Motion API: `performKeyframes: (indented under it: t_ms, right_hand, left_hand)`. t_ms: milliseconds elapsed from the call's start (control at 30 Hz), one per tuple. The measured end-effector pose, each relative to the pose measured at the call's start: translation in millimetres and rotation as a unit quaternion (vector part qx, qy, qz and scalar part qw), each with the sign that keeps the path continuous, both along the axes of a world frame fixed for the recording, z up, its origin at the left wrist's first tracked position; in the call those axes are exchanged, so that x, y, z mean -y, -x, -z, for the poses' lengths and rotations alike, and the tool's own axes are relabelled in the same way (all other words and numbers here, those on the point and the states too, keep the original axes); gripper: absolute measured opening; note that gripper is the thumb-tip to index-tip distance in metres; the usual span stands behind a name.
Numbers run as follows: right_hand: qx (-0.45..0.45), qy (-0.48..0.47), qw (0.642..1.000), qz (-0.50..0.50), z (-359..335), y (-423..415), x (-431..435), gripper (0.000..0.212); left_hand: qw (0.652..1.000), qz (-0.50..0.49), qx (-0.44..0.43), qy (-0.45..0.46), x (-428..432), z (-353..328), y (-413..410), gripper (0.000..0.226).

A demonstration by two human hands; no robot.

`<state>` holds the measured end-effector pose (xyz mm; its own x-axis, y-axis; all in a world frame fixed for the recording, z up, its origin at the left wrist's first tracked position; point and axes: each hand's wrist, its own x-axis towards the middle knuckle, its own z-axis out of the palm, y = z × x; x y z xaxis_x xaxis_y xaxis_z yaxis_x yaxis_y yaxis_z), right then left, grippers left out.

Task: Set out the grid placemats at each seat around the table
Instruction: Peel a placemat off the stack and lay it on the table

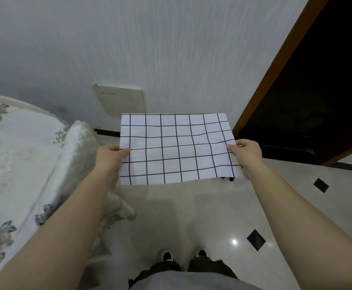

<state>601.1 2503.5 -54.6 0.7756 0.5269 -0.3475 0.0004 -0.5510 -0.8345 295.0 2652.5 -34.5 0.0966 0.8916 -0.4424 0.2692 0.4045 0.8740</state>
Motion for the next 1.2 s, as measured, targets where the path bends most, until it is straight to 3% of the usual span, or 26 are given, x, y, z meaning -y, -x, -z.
performKeyframes:
  t_ms: [400,700,900,1067,1200]
  right_hand:
    - [0.007,-0.015,0.995,-0.103,7.1,-79.2,-218.3,0.009]
    - [-0.006,-0.031,0.964,-0.263,-1.0,-111.0,-422.1,0.008]
    - [-0.015,-0.021,0.93,-0.365,5.9,-72.6,-526.7,0.023]
    - [-0.018,-0.018,0.896,-0.442,8.7,-18.3,-595.5,0.003]
    - [-0.012,-0.022,0.871,-0.491,12.8,36.3,-647.9,0.013]
  left_hand:
    - [0.995,-0.101,-0.002,0.002,-151.8,19.1,-47.3,0.009]
    - [0.971,-0.236,-0.042,-0.019,-247.5,12.8,-68.4,0.012]
    - [0.938,-0.341,-0.051,-0.022,-272.3,12.2,-45.9,0.008]
    - [0.9,-0.431,-0.057,-0.028,-290.1,18.7,-10.9,0.018]
    - [0.87,-0.49,-0.049,-0.027,-311.3,25.5,22.9,0.008]
